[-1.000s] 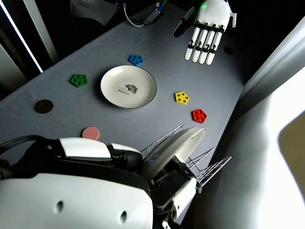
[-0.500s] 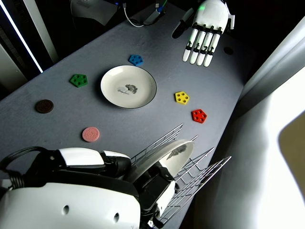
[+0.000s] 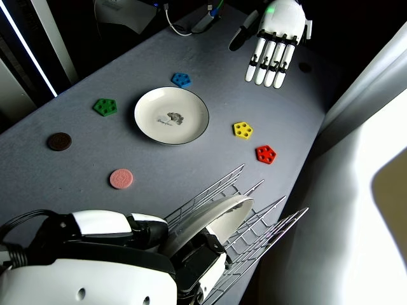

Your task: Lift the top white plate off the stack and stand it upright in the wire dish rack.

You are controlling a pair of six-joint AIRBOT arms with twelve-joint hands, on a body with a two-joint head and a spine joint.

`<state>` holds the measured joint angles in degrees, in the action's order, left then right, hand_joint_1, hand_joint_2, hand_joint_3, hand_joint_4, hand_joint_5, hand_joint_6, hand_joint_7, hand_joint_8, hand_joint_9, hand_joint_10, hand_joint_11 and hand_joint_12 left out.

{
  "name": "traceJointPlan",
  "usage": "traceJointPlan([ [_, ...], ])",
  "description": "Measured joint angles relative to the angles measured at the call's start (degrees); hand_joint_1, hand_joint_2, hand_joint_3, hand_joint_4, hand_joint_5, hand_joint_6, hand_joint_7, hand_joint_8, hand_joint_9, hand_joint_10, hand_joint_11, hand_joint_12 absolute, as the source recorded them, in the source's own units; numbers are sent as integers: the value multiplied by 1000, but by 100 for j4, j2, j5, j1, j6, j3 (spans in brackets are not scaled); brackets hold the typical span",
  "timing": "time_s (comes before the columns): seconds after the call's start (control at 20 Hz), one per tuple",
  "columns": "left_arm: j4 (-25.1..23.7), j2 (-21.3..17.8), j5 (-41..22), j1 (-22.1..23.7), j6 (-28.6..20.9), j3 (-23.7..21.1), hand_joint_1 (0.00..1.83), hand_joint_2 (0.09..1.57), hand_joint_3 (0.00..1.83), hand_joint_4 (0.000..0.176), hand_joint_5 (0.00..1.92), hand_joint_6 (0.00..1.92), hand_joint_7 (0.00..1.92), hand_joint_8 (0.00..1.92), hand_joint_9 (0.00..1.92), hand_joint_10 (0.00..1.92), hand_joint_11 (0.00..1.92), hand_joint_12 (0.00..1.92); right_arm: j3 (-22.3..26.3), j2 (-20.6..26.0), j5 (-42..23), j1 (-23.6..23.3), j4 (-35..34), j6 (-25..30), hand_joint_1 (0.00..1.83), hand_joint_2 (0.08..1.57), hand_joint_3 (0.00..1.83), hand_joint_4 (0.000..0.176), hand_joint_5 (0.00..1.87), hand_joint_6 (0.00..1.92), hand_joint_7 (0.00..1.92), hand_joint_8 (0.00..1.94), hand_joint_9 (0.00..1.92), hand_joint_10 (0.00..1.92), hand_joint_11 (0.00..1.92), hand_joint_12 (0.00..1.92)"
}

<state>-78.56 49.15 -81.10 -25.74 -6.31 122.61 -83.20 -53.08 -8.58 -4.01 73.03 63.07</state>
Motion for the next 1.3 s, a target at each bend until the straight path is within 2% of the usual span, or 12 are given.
traceJointPlan([
  [0.1,39,-13,66,-22,-35,-68,376,927,0,0,0,0,0,0,0,0,30,26,-85,-13,-94,111,-2,13,1499,1045,0,0,934,994,1062,603,1196,599,1032,1285],
  [0.15,59,-13,68,-42,-48,-79,390,927,0,0,0,0,0,0,0,0,18,22,-127,-26,-142,160,-17,17,1416,1054,1,0,939,1037,1089,616,1195,739,1104,887],
  [0.2,79,-13,70,-50,-50,-79,394,927,0,0,0,0,0,0,0,0,15,22,-146,-28,-155,201,0,11,1398,1060,0,0,932,1059,1083,639,1184,787,1174,679],
  [0.25,81,-13,72,-50,-50,-76,370,926,0,0,0,0,0,0,0,0,7,20,-181,-39,-181,291,63,-2,1479,1043,1,0,940,979,1115,529,1205,633,1054,1180],
  [0.3,79,-13,72,-50,-52,-76,371,921,0,0,0,0,0,0,0,0,13,24,-192,-50,-181,356,140,-9,1496,1039,0,0,972,939,1132,473,1205,604,1018,1289],
  [0.5,63,-13,76,-9,-72,-72,371,916,0,0,0,0,0,0,0,0,8,24,-291,-118,-326,531,197,-4,1500,1036,0,0,994,910,1118,472,1209,597,1012,1306],
  [0.55,92,-13,76,2,-72,-72,371,922,0,0,0,0,0,0,0,0,1,21,-323,-122,-339,573,195,-4,1405,1063,7,0,903,1059,1081,664,1159,819,984,849],
  [0.7,7,4,76,90,-87,-59,370,924,0,0,0,0,0,0,0,0,0,17,-361,-144,-372,573,282,-26,1372,1106,0,0,818,1191,992,852,1075,1003,1026,608],
  [0.75,-61,17,72,125,-87,-50,366,923,0,0,0,0,0,0,0,0,7,22,-361,-144,-396,573,284,-26,1063,1047,0,0,539,404,616,320,698,443,811,555],
  [0.8,-68,31,68,136,-90,-39,377,919,0,0,0,0,0,0,0,0,13,26,-361,-144,-431,573,291,-31,982,996,0,0,446,120,510,99,587,153,608,568],
  [1.0,-133,74,39,205,-94,13,393,915,0,0,0,0,0,0,0,0,6,29,-343,-146,-612,479,151,-136,819,954,0,0,342,0,296,0,319,0,216,486],
  [1.3,-160,74,42,236,-94,17,357,921,1,0,0,0,0,0,0,0,7,43,-343,-144,-697,343,42,-258,782,954,5,0,316,3,269,3,260,0,98,512],
])
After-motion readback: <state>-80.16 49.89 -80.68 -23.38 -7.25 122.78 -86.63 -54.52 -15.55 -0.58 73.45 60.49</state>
